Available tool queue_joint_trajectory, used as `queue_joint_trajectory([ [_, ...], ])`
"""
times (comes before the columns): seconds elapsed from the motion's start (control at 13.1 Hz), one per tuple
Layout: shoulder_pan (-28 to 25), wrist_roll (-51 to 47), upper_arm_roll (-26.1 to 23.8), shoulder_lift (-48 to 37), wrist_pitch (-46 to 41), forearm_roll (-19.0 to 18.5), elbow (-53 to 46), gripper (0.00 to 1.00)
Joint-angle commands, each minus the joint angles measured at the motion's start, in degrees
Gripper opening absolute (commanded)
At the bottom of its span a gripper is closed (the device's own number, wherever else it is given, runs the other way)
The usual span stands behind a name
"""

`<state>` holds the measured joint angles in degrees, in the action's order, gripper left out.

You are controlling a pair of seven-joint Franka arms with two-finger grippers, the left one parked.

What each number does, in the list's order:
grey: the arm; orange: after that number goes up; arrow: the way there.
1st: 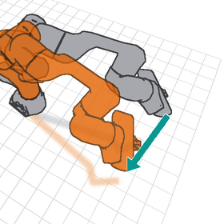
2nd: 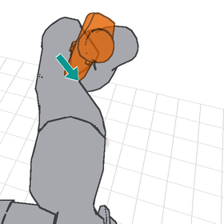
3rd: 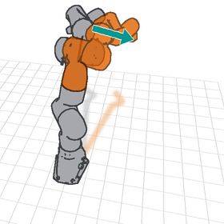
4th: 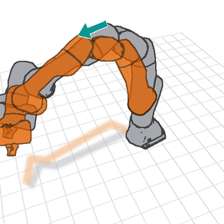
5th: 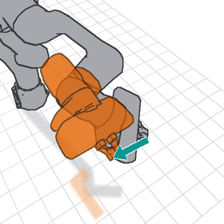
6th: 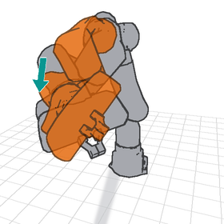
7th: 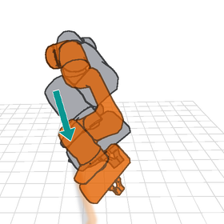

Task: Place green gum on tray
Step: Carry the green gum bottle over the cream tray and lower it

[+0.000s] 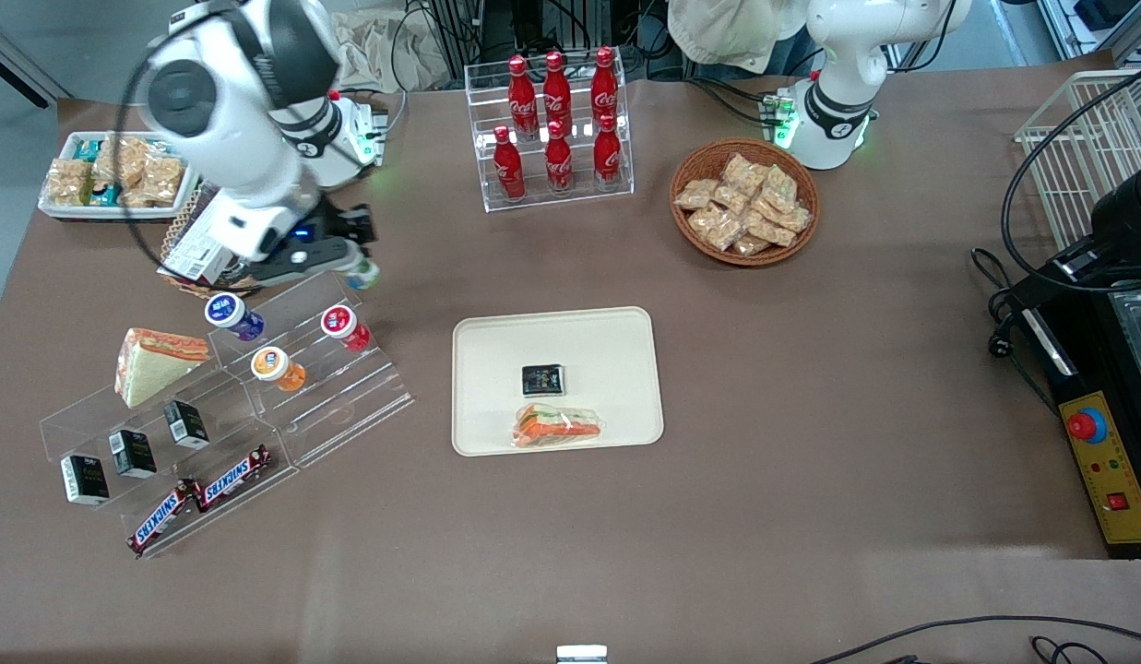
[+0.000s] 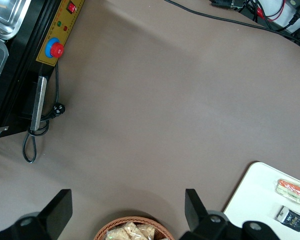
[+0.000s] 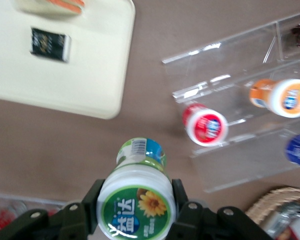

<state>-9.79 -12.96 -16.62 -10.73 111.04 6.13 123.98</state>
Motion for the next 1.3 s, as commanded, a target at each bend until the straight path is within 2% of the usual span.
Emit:
queue_joint_trajectory([
  [0.0,0.38,-8.02,-3.06,7.54,4.08,0.73,-4.00,0.12],
  [0.23,0.21,-9.10,-3.15,14.48,7.86,0.29,-5.59,0.12],
  [0.38,-1.89,-9.97,-3.06,20.02,10.41,-0.15,-7.69,0.12],
  [0.69,-3.13,-11.29,-2.89,29.78,13.75,-2.79,-11.39,0.12],
  [0.84,-3.22,-11.29,-2.80,32.77,15.95,-3.14,-11.39,0.12],
  [0.99,-3.83,-11.47,-2.71,36.03,16.75,-5.94,-12.71,0.12],
  [1.22,-4.45,-13.66,-2.36,38.05,16.84,-6.39,-13.59,0.13],
])
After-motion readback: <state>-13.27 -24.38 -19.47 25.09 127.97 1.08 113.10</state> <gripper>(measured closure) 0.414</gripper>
